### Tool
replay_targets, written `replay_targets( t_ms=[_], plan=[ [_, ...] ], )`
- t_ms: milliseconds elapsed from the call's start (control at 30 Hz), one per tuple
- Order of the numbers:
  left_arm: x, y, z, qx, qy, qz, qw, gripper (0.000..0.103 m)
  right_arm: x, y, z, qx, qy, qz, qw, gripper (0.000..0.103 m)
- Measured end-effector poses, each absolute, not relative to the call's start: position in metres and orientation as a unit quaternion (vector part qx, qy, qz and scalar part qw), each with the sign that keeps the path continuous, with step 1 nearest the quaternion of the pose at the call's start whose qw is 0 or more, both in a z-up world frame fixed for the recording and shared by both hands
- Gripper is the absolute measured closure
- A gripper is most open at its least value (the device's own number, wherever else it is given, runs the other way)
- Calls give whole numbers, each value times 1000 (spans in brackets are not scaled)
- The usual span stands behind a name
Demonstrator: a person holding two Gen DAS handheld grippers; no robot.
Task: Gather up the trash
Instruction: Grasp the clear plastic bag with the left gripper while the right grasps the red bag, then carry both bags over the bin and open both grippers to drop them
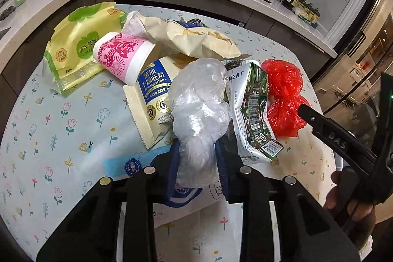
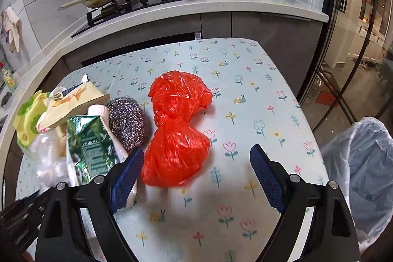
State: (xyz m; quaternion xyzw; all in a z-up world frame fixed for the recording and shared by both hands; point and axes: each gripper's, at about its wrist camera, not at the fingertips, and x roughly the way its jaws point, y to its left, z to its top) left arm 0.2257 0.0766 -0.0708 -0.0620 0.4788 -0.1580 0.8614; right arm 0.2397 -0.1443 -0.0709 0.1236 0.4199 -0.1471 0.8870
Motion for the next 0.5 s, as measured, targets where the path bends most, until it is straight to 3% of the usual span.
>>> replay_targets(
  t_ms=[100,167,367,500],
  plan=[
    [224,82,-63,-68,473,-157,864,75,249,-142,-81,124,436,-137,881,39],
    [223,84,-58,-70,468,-155,867,75,251,-141,-87,132,443,-127,877,61],
    [217,89,-41,-73,456,-150,874,75,231,-145,-73,145,420,-125,887,75],
    [208,86,-27,-72,444,-153,880,75,211,-155,-49,150,394,-130,898,77]
  ],
)
